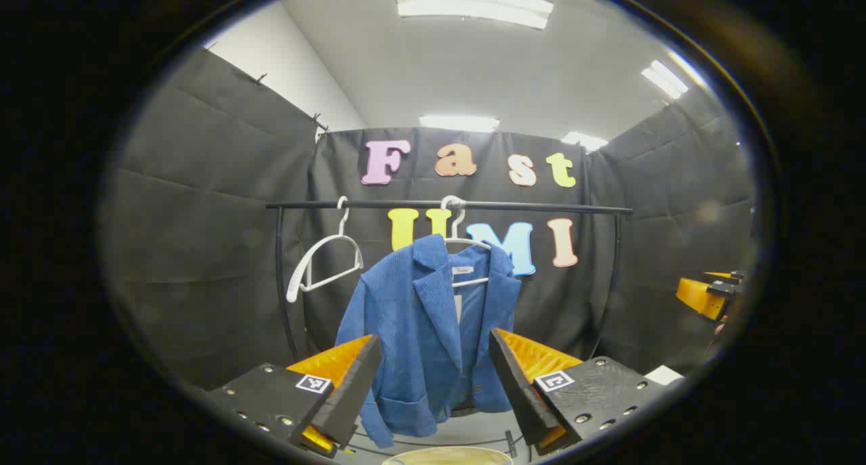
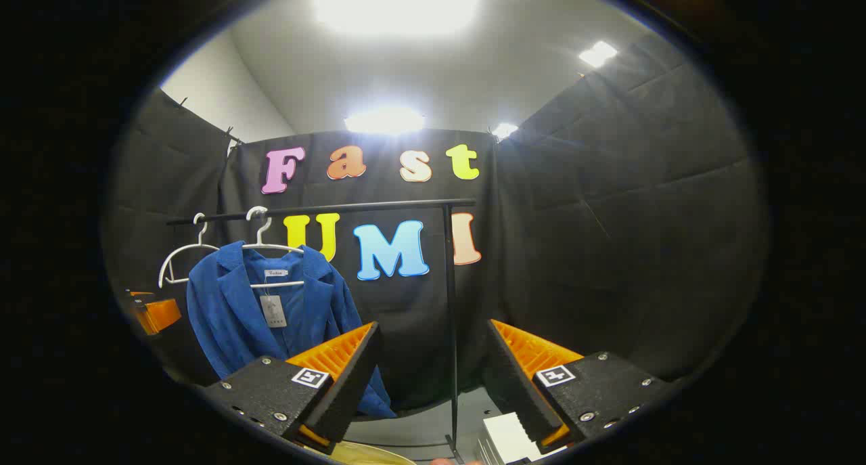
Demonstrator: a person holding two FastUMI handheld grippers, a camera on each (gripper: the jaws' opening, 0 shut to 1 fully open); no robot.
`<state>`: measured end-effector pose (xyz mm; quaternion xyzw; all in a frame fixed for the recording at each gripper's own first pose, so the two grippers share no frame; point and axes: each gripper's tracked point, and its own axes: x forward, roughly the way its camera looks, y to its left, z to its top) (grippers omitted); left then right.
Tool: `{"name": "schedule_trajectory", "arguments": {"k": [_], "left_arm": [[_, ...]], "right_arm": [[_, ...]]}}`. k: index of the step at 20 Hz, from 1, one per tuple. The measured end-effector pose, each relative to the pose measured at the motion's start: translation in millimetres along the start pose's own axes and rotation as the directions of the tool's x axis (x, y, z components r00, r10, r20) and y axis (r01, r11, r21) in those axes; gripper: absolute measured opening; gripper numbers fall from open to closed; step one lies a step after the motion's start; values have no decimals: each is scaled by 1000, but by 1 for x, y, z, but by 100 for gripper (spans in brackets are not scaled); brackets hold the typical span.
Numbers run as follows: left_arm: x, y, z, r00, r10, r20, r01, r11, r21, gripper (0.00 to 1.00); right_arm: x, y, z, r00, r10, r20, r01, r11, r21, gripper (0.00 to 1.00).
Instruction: Grasp the clothes on the hanger with both hands and then place them into the laundry hamper below.
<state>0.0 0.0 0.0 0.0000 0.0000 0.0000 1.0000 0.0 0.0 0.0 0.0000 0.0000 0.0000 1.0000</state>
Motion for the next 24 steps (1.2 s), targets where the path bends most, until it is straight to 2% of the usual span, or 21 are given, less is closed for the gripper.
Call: {"name": "schedule_trajectory", "arguments": {"k": [5, 9, 13, 21, 24], "left_arm": [[4, 5, -5, 999, 32, 2, -32, 999, 22, 93], [-3, 8, -5, 998, 57, 26, -57, 998, 5, 93], [-14, 13, -13, 996, 82, 43, -83, 996, 14, 93], [-25, 14, -32, 997, 83, -8, -83, 996, -12, 93], [-25, 16, -35, 996, 86, -18, -87, 996, -14, 93]], "right_arm": [[-6, -6, -2, 1000, -25, 10, 25, 1000, 5, 95], [-4, -8, -8, 999, -53, -2, 53, 999, -2, 95], [-6, -9, -8, 998, -63, 0, 63, 998, 32, 95], [-3, -1, -19, 999, 13, -29, -13, 1000, 20, 94], [-9, 16, -25, 997, 48, -55, -47, 999, 24, 94]]}}
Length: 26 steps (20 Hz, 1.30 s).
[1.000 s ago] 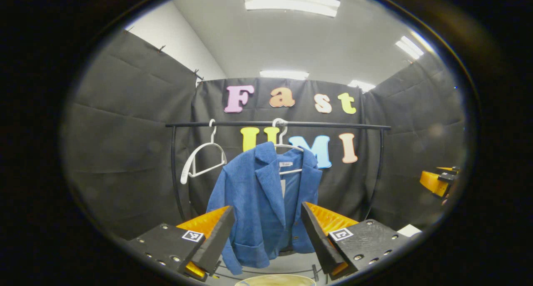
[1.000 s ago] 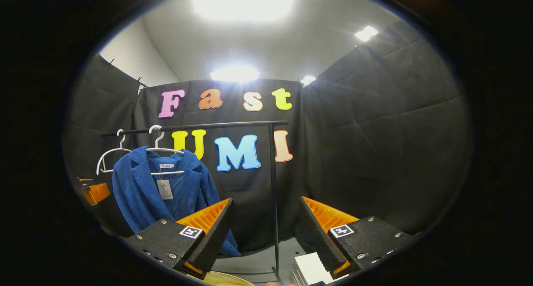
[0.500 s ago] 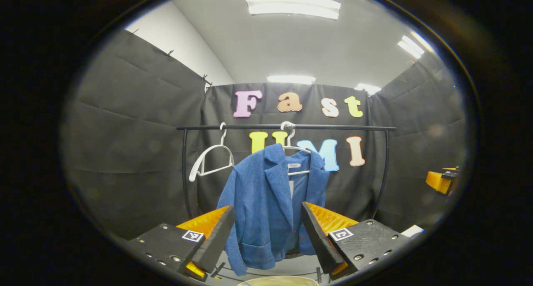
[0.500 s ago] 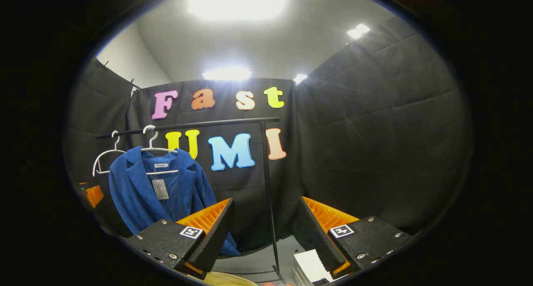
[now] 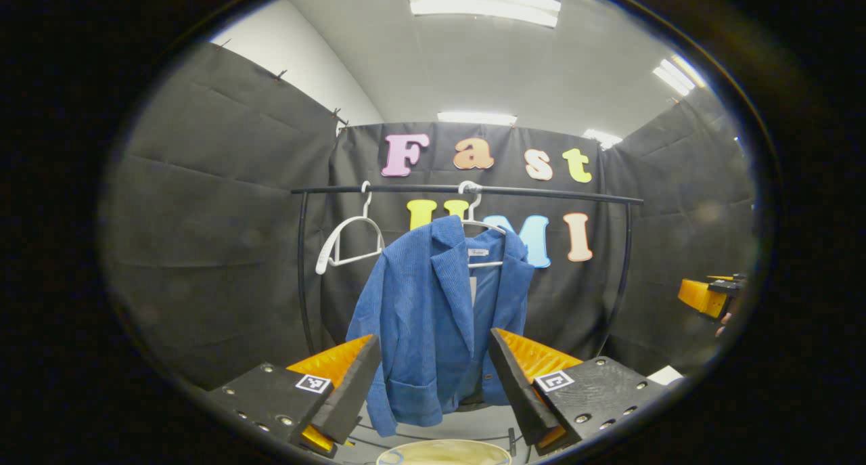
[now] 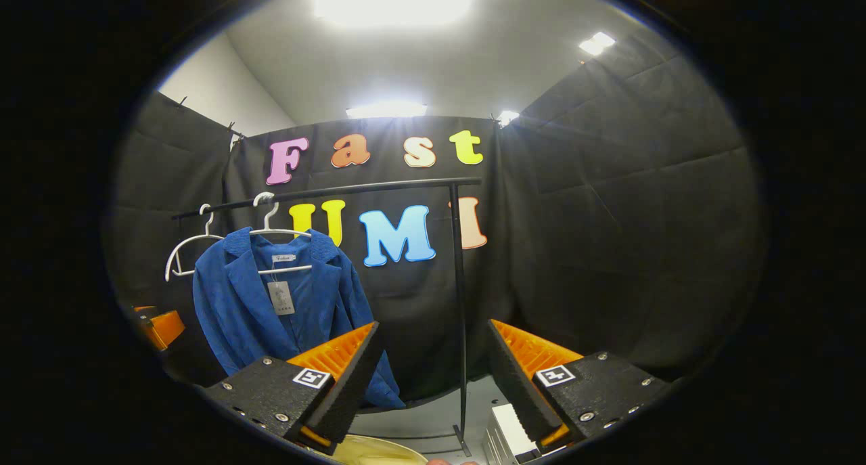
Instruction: Grasp the clothes on the hanger with both hands and then place them into the laundry hamper below.
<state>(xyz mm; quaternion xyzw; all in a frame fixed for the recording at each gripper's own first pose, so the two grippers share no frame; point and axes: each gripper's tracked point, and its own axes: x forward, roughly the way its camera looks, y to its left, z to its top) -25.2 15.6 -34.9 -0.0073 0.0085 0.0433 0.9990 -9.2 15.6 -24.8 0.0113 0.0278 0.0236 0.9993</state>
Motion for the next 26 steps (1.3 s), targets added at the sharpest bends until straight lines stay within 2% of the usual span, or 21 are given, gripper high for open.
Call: {"name": "schedule_trajectory", "arguments": {"k": [6, 12, 15, 19, 26], "left_arm": [[5, 7, 6, 1000, 19, 0, -19, 999, -25, 93], [20, 20, 28, 999, 36, 31, -34, 998, -48, 93], [36, 17, 28, 999, 45, -2, -45, 997, -69, 93], [68, 5, 31, 998, 59, -16, -60, 994, -96, 93], [115, -15, 29, 994, 91, -59, -97, 990, -100, 93]], "right_arm": [[27, 30, 2, 996, 79, -27, -80, 996, -35, 94], [59, 73, 29, 988, 154, 2, -154, 986, -57, 94], [76, 89, 35, 980, 200, 4, -199, 978, -62, 94], [106, 103, 30, 968, 251, -8, -251, 966, -58, 94], [166, 126, -10, 925, 361, -120, -360, 933, 28, 94]]}}
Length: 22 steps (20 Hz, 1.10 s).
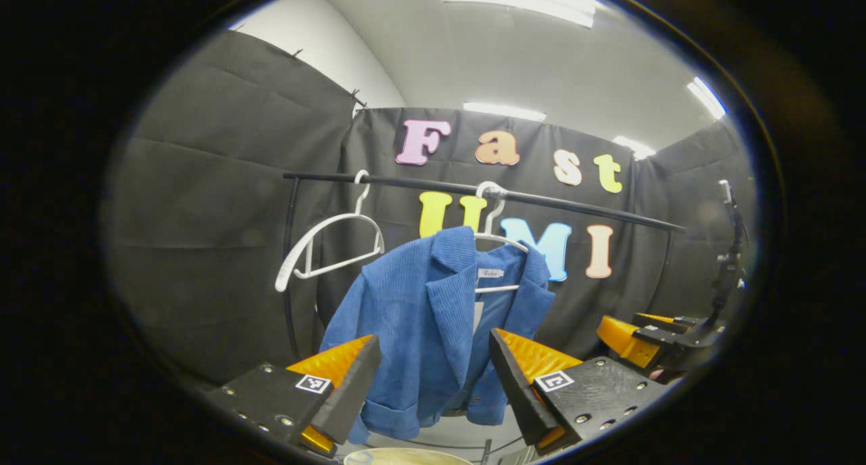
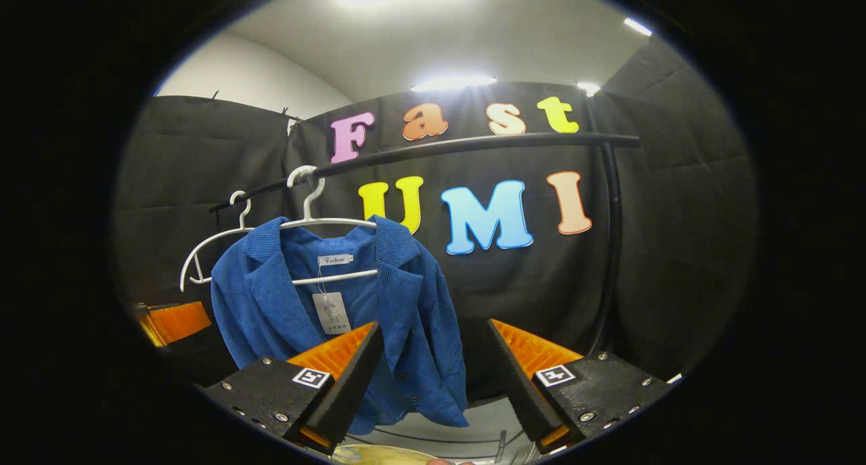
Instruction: Grasp the clothes on the hanger with both hands and then place them into the laundry hamper below.
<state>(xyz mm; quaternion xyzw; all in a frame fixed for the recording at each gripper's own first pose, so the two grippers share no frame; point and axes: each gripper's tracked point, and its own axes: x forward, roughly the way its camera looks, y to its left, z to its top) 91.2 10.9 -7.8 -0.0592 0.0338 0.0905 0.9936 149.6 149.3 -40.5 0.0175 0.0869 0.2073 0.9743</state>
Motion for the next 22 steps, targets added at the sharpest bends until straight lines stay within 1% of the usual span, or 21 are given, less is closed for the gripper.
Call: {"name": "schedule_trajectory", "arguments": {"k": [4, 8, 11, 14, 15, 16, 17, 19, 21, 22], "left_arm": [[23, -10, -3, 999, 32, -3, -32, 999, -23, 93], [58, -19, -17, 997, 72, -33, -71, 997, 15, 93], [81, -26, -30, 993, 87, -75, -86, 996, 10, 93], [101, -27, -34, 988, 125, -88, -123, 992, 29, 93], [107, -28, -34, 987, 133, -86, -130, 991, 38, 93], [113, -31, -34, 986, 141, -86, -137, 989, 46, 93], [118, -33, -35, 985, 149, -90, -145, 988, 52, 93], [127, -34, -39, 981, 169, -96, -164, 985, 56, 93], [138, -32, -40, 973, 209, -96, -203, 977, 68, 93], [141, -29, -42, 966, 240, -101, -232, 969, 81, 93]], "right_arm": [[30, 4, -11, 996, 76, -39, -75, 997, 27, 94], [59, 8, -19, 988, 137, -71, -133, 989, 64, 94], [83, 13, -21, 981, 179, -80, -170, 980, 103, 94], [106, 21, -28, 970, 220, -101, -206, 969, 132, 95], [112, 24, -29, 967, 233, -107, -217, 966, 139, 92], [119, 26, -30, 963, 245, -111, -229, 963, 142, 91], [125, 29, -32, 960, 258, -113, -241, 960, 144, 95], [134, 35, -36, 953, 278, -118, -261, 954, 145, 95], [140, 39, -39, 948, 294, -123, -274, 949, 153, 95], [139, 42, -41, 944, 304, -125, -283, 946, 160, 95]]}}
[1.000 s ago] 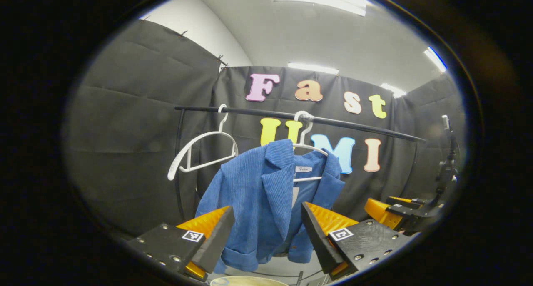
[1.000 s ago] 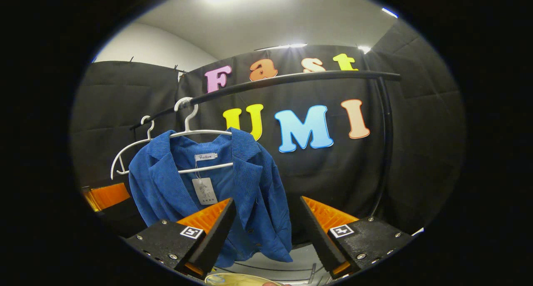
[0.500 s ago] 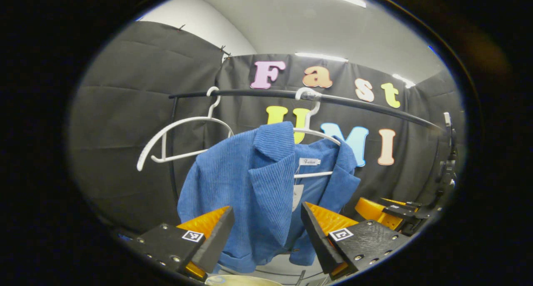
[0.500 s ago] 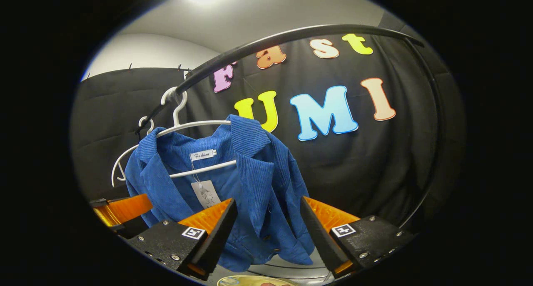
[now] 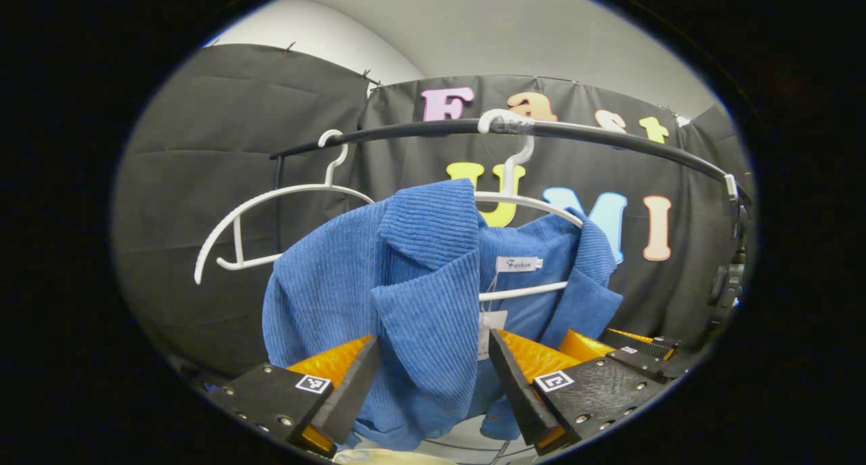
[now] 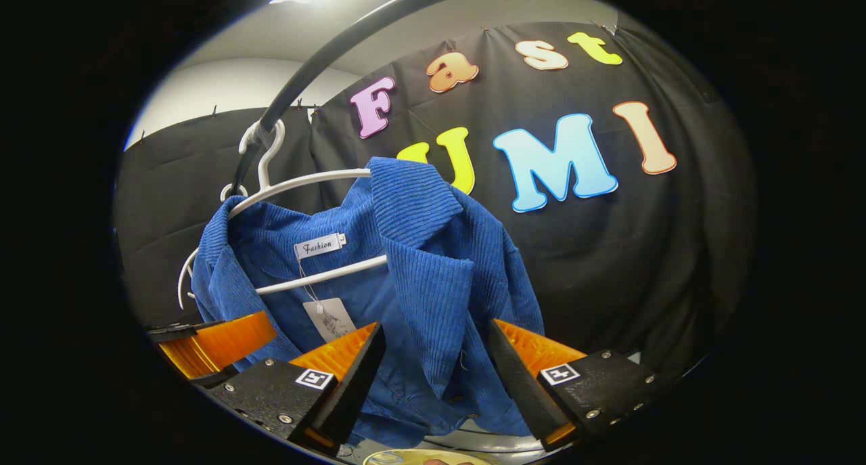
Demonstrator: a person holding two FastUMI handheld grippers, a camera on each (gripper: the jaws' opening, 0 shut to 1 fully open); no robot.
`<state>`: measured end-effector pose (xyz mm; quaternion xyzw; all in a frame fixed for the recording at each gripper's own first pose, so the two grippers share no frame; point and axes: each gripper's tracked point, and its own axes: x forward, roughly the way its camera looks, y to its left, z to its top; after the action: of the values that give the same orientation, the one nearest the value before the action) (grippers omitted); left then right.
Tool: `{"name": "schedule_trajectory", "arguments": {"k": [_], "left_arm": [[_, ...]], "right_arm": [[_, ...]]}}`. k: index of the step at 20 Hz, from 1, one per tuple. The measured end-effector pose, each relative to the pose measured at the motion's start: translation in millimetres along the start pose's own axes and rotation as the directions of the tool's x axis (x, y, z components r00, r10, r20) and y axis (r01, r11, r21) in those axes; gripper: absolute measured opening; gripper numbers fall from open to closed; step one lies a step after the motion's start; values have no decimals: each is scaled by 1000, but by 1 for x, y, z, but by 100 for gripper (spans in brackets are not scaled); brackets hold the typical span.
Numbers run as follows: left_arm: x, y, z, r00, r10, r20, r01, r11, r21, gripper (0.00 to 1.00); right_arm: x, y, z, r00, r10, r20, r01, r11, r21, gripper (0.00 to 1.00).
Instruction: Grasp the clothes on the hanger with both hands and then place them into the laundry hamper below.
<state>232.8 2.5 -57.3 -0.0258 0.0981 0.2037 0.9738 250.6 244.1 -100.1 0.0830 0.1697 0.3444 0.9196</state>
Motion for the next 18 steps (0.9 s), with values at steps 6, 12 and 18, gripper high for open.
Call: {"name": "schedule_trajectory", "arguments": {"k": [6, 12, 18], "left_arm": [[16, 3, 1, 995, 97, 9, -98, 994, 48, 93], [25, 10, 8, 990, 139, 29, -141, 988, 66, 87], [20, 17, 11, 988, 145, 54, -148, 987, 61, 43]], "right_arm": [[26, -2, 0, 999, -36, 22, 36, 999, -16, 95], [43, -4, 21, 995, -47, 85, 48, 999, -10, 93], [46, 5, 8, 999, 6, 35, -6, 1000, 17, 40]]}}
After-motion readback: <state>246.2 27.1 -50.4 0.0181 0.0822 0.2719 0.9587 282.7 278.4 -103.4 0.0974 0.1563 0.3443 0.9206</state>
